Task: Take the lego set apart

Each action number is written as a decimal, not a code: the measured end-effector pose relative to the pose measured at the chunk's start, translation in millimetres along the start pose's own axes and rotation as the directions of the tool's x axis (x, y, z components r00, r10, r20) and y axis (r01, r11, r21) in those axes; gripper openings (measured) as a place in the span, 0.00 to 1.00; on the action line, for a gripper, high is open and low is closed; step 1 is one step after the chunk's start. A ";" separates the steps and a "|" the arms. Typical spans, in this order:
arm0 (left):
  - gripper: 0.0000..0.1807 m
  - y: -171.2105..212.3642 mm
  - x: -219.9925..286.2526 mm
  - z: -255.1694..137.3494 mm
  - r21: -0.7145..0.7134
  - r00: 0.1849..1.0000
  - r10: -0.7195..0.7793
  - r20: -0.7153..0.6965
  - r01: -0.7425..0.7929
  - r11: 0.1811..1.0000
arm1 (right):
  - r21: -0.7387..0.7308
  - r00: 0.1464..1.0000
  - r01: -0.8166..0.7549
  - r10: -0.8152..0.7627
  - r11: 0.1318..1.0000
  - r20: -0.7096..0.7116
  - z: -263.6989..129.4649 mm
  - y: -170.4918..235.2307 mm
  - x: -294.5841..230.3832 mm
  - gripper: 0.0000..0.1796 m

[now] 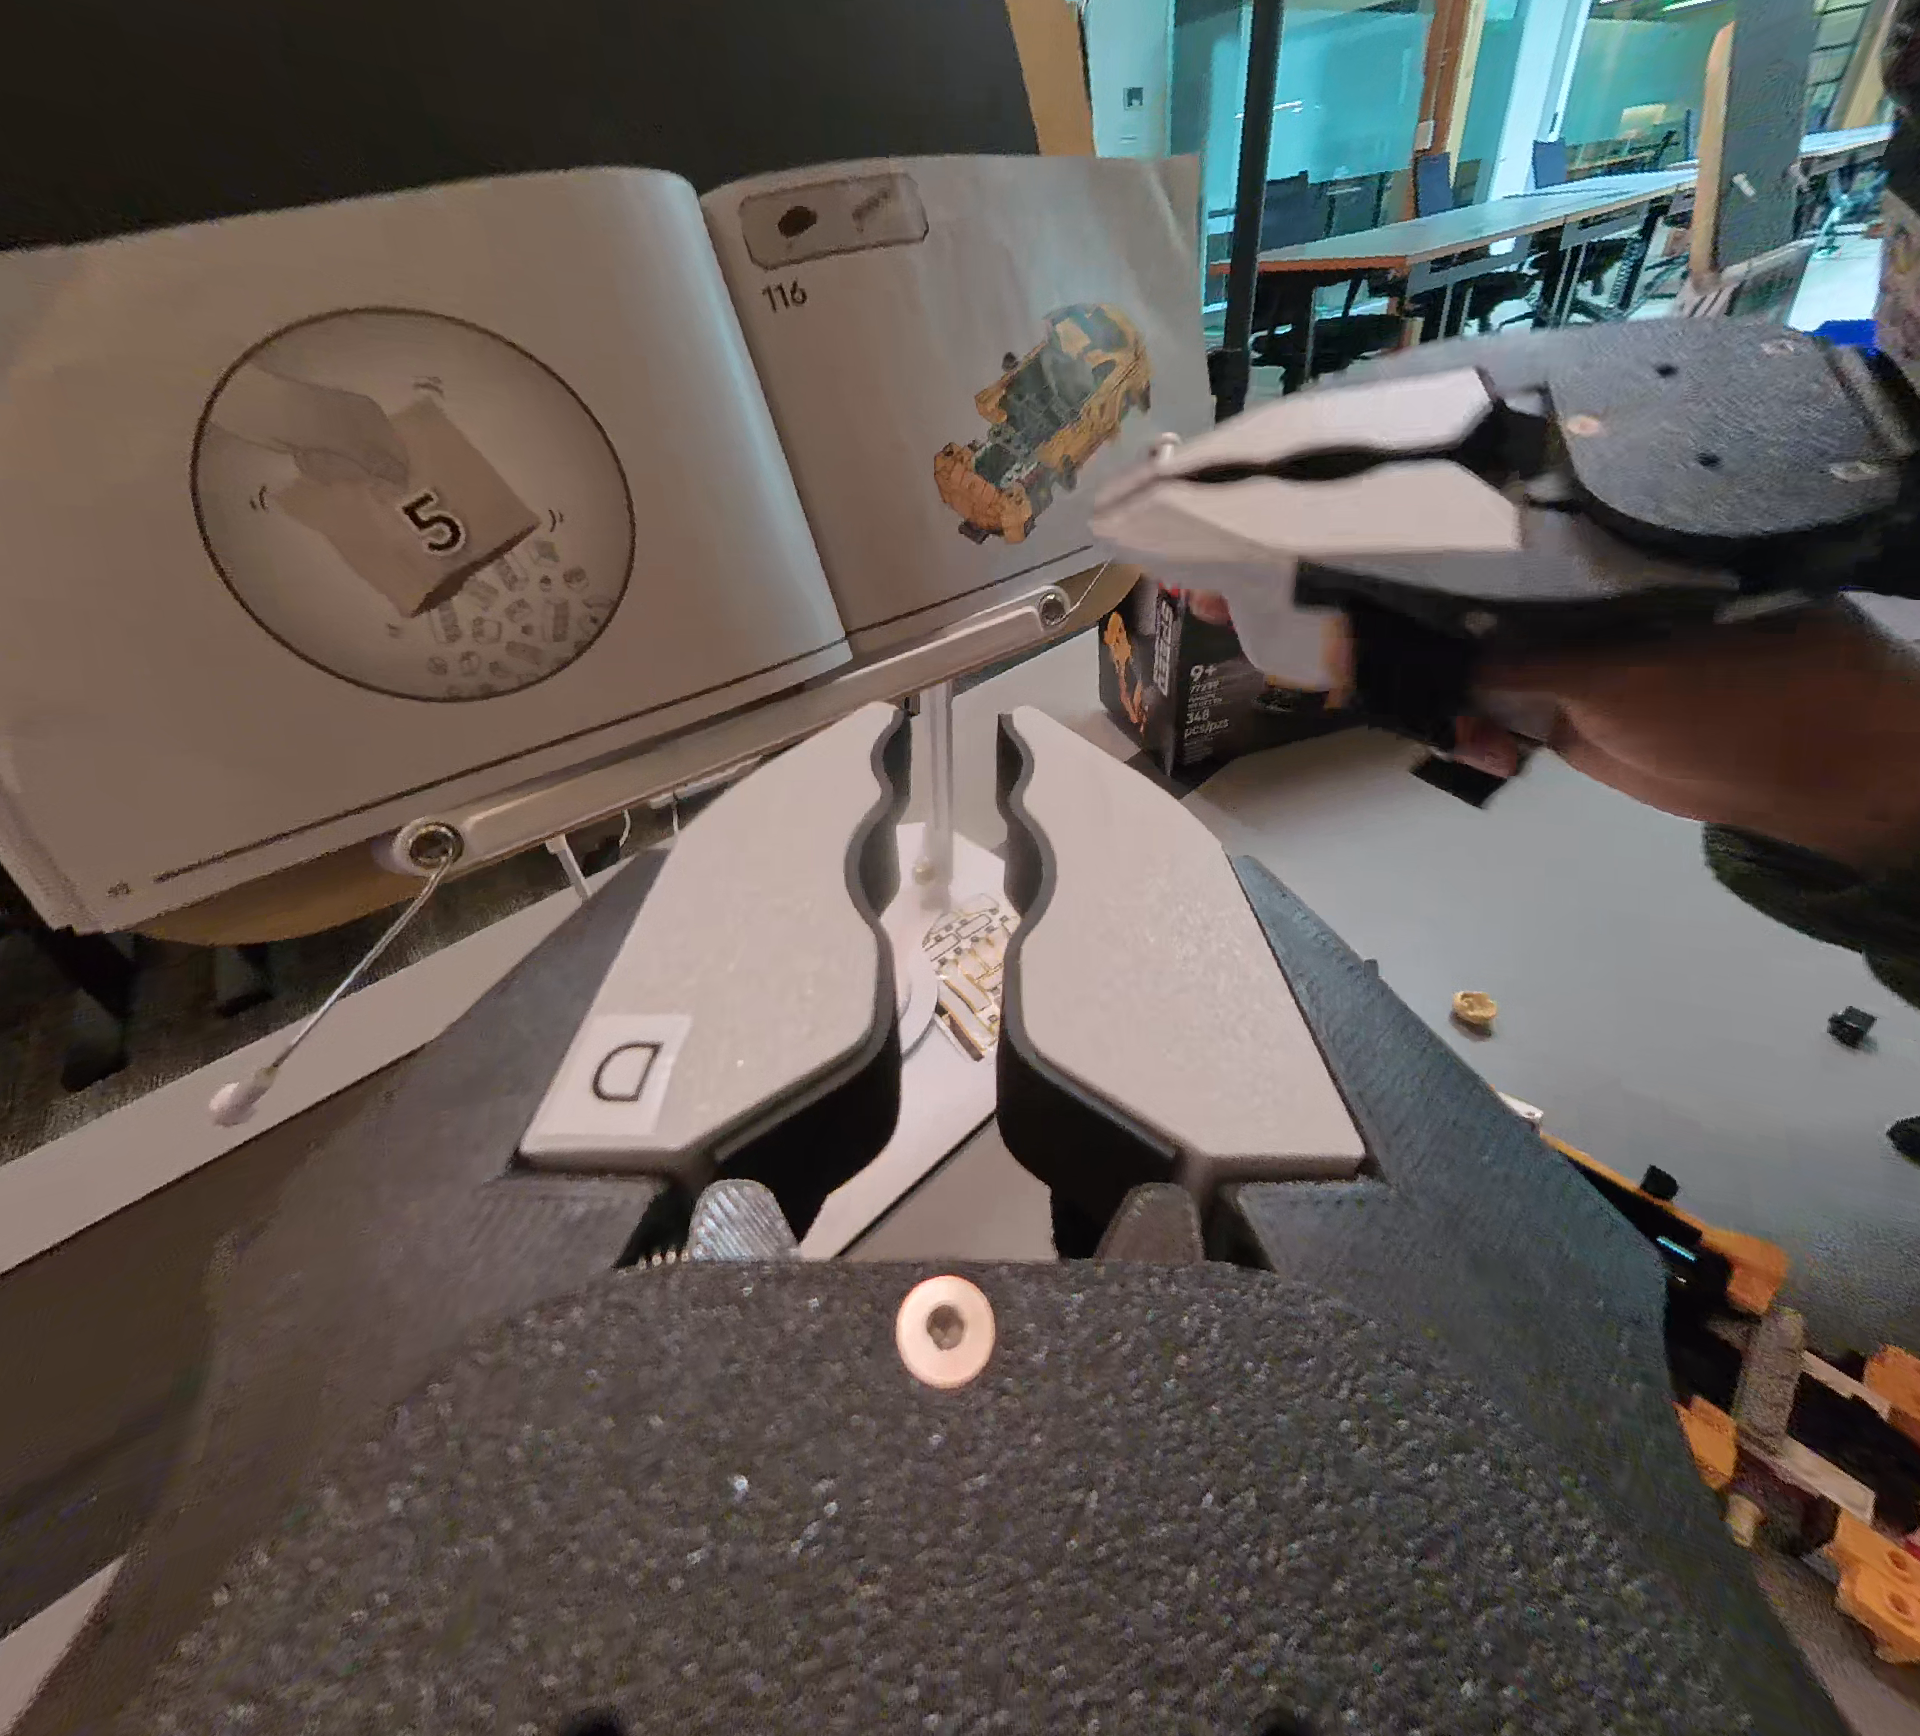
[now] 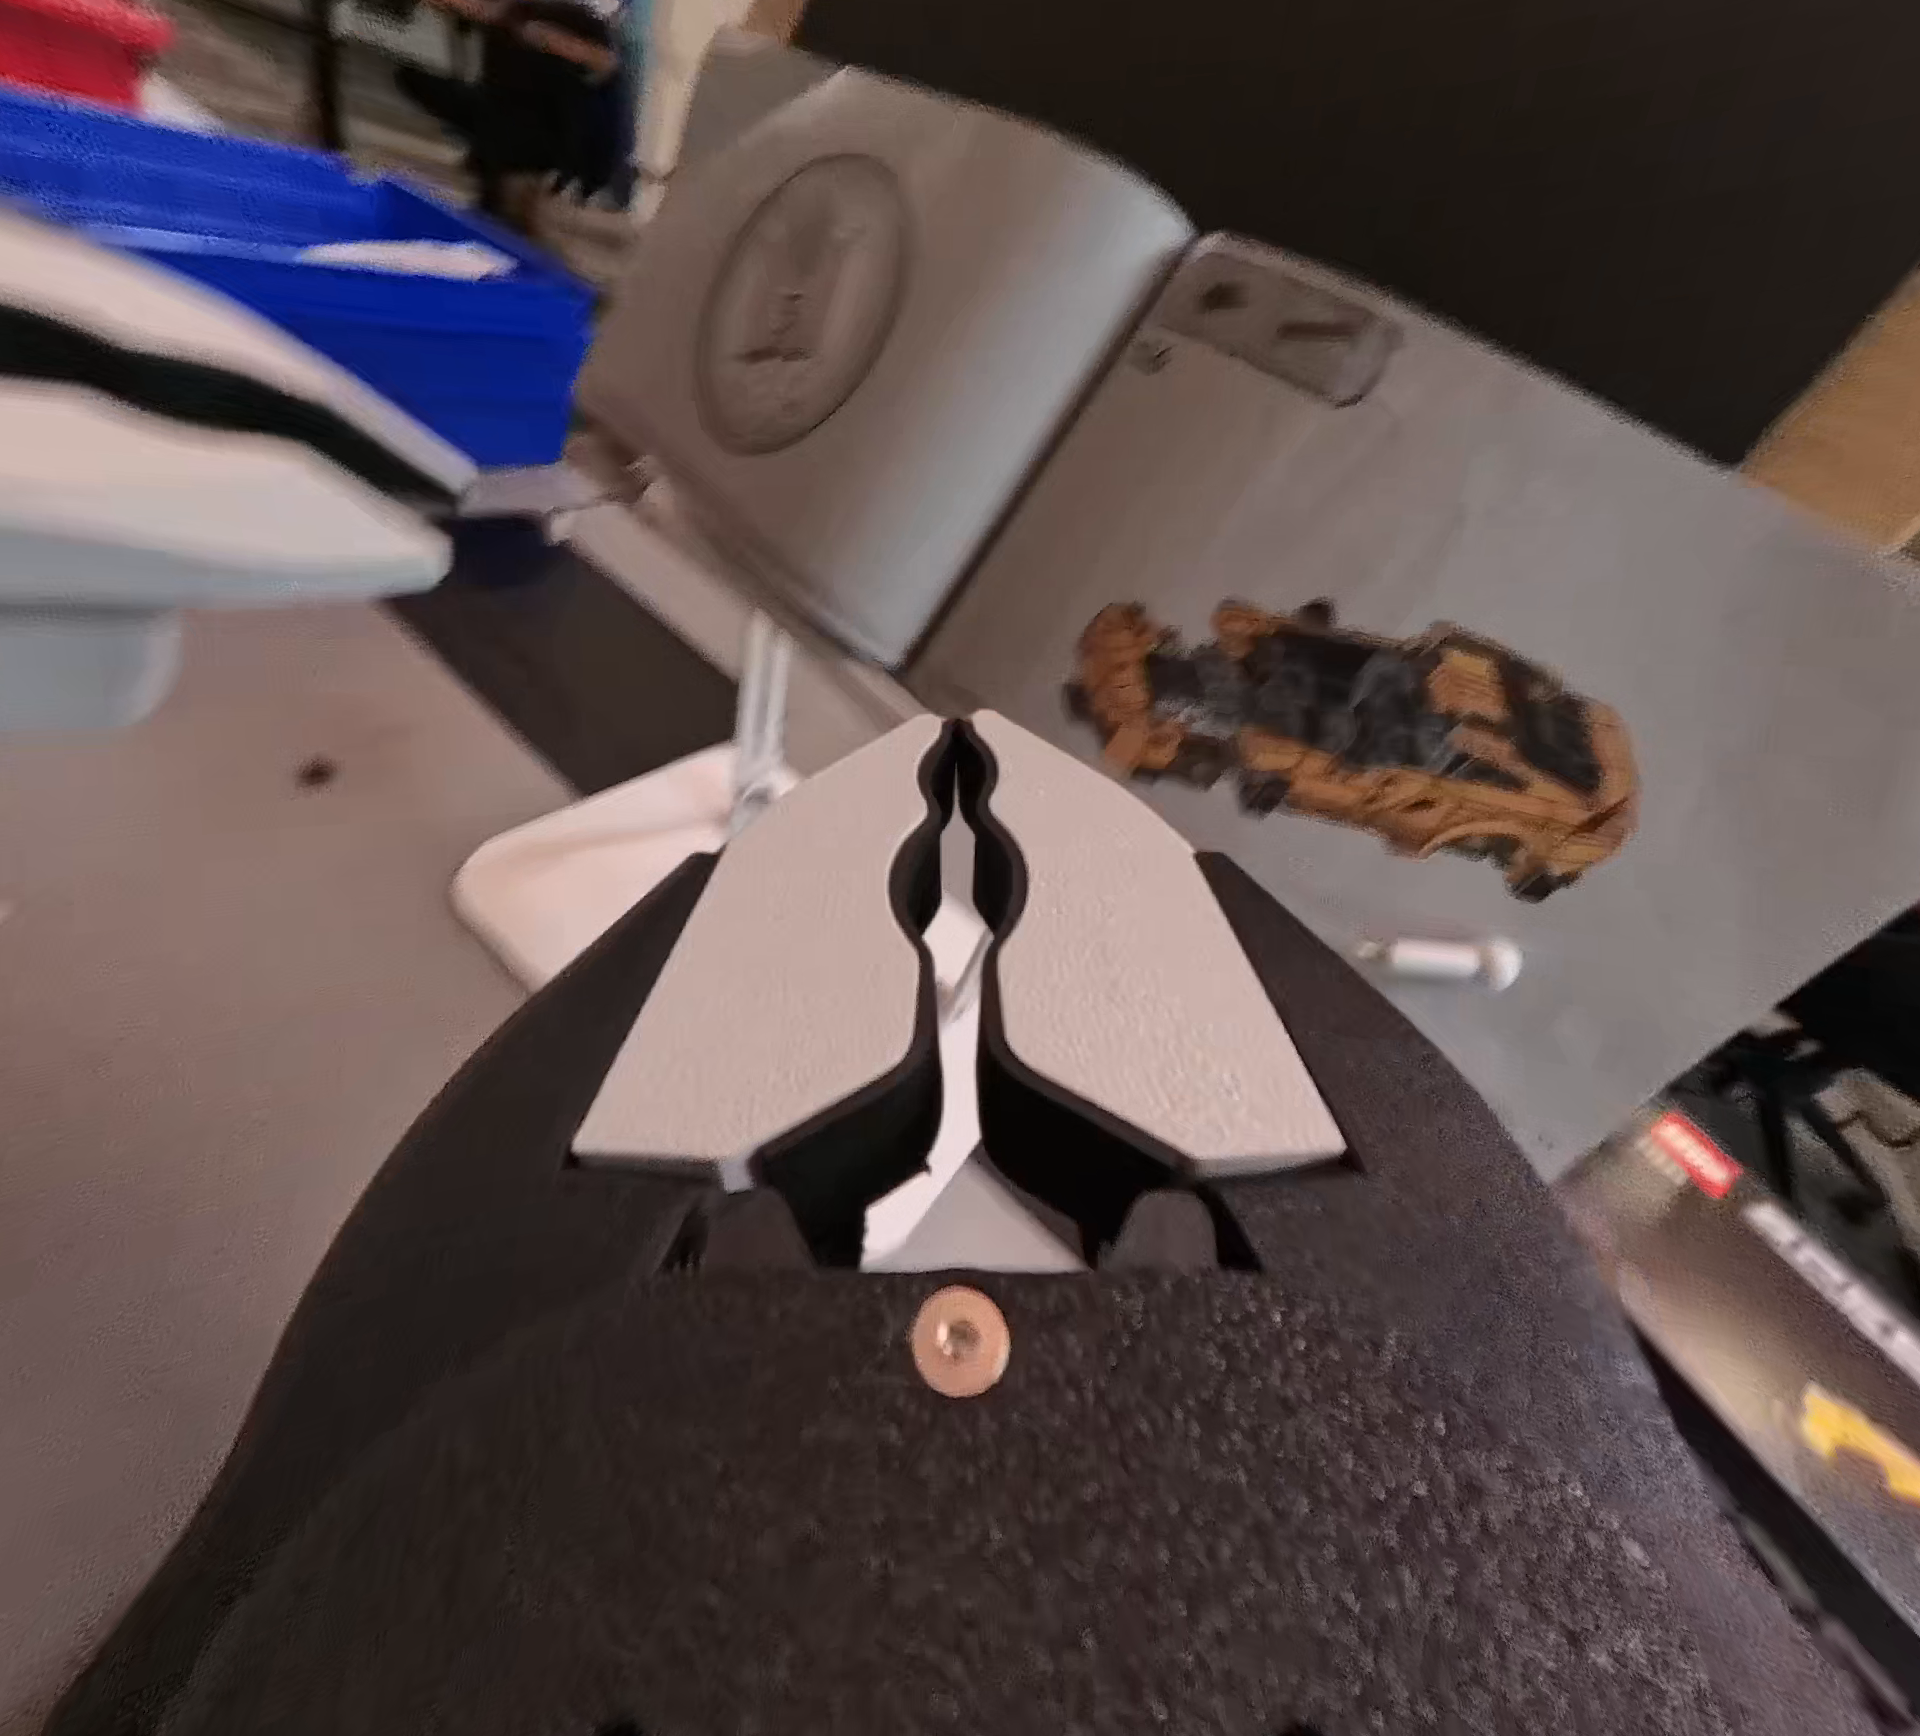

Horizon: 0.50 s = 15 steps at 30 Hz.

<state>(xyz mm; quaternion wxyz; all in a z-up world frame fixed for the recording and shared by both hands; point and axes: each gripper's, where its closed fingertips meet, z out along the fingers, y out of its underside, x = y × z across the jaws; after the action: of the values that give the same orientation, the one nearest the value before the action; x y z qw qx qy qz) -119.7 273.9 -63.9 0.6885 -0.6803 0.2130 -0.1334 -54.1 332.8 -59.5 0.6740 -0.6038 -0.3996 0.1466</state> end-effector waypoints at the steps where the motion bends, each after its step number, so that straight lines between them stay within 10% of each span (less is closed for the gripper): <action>1: 0.08 -3.6 1.8 -1.3 0.006 1.000 0.005 -0.007 -0.005 1.000 | -0.051 0.998 -0.008 0.011 0.999 0.054 -10.4 7.8 -9.5 0.02; 10: 0.12 5.2 64.5 -12.3 -0.200 0.949 0.046 -0.313 -0.114 0.973 | -0.405 0.860 -0.001 0.208 0.914 0.466 -156.5 101.0 -95.7 0.16; 15: 0.12 34.1 111.2 -28.6 -0.293 0.897 0.040 -0.440 -0.186 0.938 | -0.349 0.778 0.281 0.000 0.894 0.628 -195.2 133.9 -146.4 0.12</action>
<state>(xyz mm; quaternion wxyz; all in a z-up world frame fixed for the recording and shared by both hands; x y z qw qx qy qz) -39.7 197.4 -109.7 0.5086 -0.7256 0.4176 -0.2012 30.5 127.8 -227.7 0.3690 -0.6223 -0.6632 0.1917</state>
